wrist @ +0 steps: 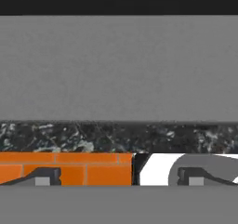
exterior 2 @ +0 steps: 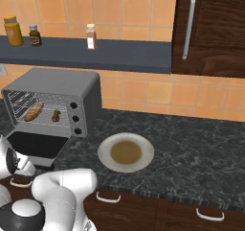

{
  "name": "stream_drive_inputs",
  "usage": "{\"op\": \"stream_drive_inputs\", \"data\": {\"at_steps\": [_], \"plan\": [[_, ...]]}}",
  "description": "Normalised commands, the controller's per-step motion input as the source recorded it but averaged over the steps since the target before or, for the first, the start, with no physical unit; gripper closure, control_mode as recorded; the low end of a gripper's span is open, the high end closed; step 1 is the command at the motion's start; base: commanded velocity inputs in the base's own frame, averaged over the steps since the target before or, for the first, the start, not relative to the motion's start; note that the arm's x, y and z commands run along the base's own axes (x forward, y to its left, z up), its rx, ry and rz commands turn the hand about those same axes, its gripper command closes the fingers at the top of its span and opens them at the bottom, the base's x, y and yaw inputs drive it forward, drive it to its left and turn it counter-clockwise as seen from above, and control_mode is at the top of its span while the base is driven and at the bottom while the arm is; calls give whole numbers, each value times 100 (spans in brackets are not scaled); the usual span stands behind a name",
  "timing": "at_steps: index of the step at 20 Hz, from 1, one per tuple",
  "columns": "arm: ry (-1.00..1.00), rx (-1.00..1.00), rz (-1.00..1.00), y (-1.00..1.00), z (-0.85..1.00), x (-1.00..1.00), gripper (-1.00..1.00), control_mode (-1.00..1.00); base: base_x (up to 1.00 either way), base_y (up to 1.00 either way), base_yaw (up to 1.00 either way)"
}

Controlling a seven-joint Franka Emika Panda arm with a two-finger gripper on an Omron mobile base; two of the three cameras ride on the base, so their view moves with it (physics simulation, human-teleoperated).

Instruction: Pick up the kebab skewer and baguette bread, and place them inside the toaster oven. Close the toaster oven door and start by setting the timer.

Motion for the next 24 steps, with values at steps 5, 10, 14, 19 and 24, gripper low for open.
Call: {"op": "stream_drive_inputs", "data": {"at_steps": [5,10,14,19,24], "plan": [[0,0,9,0,-18,68,-100,-100,0,0,0],[-1,0,3,5,-21,36,-100,-100,0,0,0],[-14,0,1,-1,-6,15,-100,-100,0,0,0],[-21,1,4,-17,-21,1,-100,-100,0,0,0],[-15,6,4,-29,-26,23,-100,-100,0,0,0]]}}
